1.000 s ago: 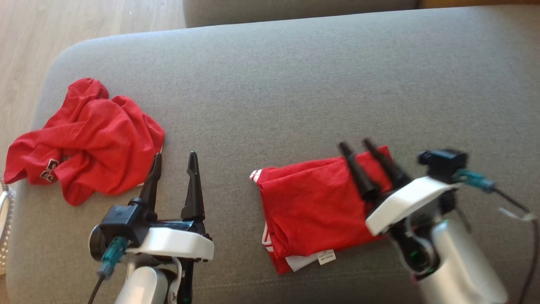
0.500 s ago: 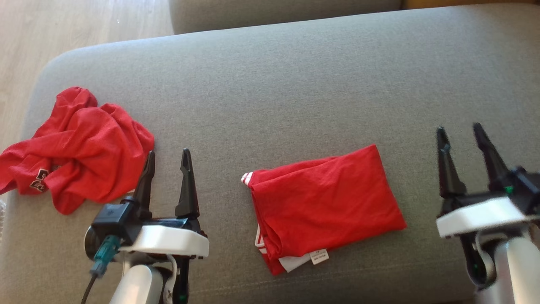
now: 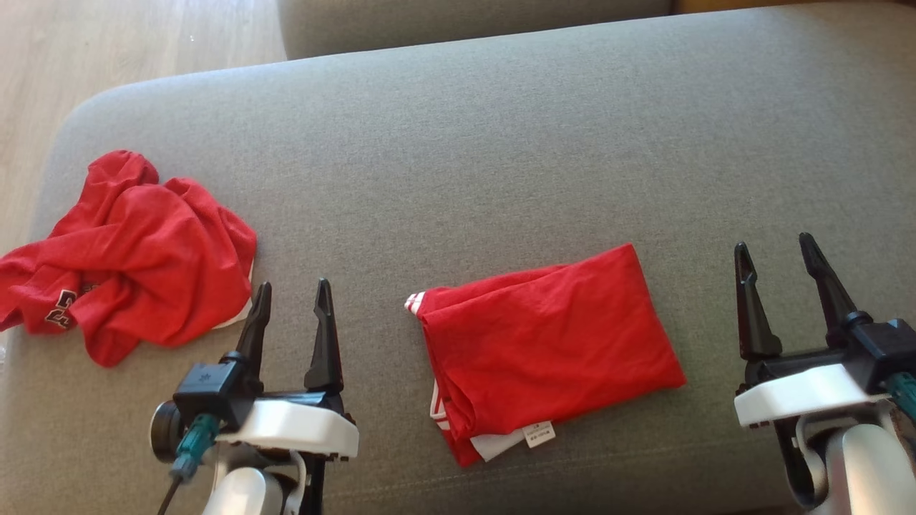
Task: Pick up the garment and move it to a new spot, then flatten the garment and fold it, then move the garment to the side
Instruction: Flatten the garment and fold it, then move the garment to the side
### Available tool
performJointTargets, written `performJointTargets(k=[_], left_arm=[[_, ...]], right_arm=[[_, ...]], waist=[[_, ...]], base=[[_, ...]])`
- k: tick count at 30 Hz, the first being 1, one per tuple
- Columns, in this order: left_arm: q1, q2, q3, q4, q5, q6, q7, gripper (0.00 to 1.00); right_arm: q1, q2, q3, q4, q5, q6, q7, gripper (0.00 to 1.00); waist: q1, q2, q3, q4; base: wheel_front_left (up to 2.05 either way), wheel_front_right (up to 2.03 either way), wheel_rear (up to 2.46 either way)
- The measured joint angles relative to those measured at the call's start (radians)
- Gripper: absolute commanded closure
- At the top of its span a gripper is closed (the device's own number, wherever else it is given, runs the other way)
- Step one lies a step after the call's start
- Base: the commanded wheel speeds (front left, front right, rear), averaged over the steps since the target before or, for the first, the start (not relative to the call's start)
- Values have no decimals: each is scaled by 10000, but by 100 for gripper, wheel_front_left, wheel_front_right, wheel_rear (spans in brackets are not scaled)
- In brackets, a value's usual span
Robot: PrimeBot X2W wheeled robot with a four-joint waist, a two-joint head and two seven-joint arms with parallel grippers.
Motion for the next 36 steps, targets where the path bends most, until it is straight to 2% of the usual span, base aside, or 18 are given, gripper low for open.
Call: performJointTargets(k=[14,22,28,32,36], left_arm=[[18,0,-192,25,-35,12,0,0],[4,0,-228,29,-36,8,0,0],[-210,0,-224,40,-36,0,0,0],[-347,0,-209,21,-36,-2,0,0],[-414,0,-201,-153,-136,-88,0,0]], right_arm=[[1,8,73,-4,201,0,0,0],[-13,12,621,1373,550,0,75,0],[-513,12,851,2293,861,0,598,0],[-820,10,924,2970,1741,0,849,0],[-1088,8,1072,3530,1998,0,1005,0]], waist=[[0,0,3,183],[0,0,275,286],[0,0,652,446],[0,0,866,565],[0,0,991,689]], base=[[0,0,0],[0,0,0],[0,0,0],[0,0,0],[0,0,0]])
